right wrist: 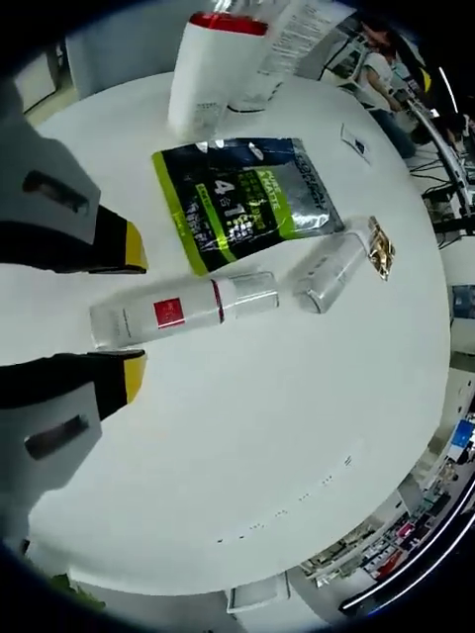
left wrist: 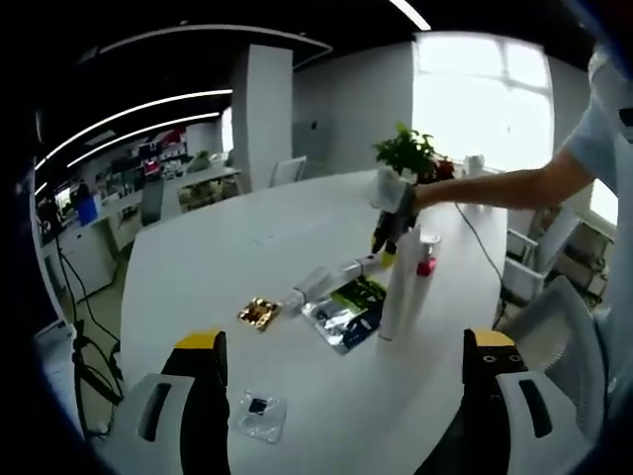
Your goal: Arrange the skincare products in the storage area until every visible bottle or jar stands upright without overlapping.
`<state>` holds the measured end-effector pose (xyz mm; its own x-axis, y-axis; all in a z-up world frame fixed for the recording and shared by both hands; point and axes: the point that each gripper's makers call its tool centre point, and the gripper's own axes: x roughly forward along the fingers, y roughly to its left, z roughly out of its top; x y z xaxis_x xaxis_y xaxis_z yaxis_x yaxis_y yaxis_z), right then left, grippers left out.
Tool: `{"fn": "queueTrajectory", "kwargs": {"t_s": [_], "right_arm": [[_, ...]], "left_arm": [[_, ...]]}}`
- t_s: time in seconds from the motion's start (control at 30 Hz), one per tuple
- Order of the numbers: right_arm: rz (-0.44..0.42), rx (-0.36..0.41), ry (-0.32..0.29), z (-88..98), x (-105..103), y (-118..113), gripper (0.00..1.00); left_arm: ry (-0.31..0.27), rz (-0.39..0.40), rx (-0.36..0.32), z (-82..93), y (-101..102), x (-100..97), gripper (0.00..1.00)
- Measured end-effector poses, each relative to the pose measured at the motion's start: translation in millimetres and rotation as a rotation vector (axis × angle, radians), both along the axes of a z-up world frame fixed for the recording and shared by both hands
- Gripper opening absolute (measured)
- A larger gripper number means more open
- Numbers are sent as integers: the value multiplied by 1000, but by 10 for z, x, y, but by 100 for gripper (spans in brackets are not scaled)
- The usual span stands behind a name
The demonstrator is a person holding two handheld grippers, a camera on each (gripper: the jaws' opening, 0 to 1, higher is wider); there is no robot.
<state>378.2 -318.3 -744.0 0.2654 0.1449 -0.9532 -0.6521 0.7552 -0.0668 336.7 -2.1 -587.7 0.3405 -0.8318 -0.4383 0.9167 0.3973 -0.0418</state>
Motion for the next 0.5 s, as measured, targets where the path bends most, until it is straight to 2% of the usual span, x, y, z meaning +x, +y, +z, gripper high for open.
{"fn": "queueTrajectory", "kwargs": {"t_s": [0.2, 0.37, 0.5], "right_arm": [[21, 5, 40, -76, 12, 14, 25], [26, 22, 60, -75, 25, 21, 25], [39, 16, 68, -78, 22, 20, 24]], "left_arm": [[6, 5, 7, -21, 24, -4, 97], [-3, 9, 11, -37, 27, 8, 97], [11, 6, 16, -58, 21, -6, 96]]}}
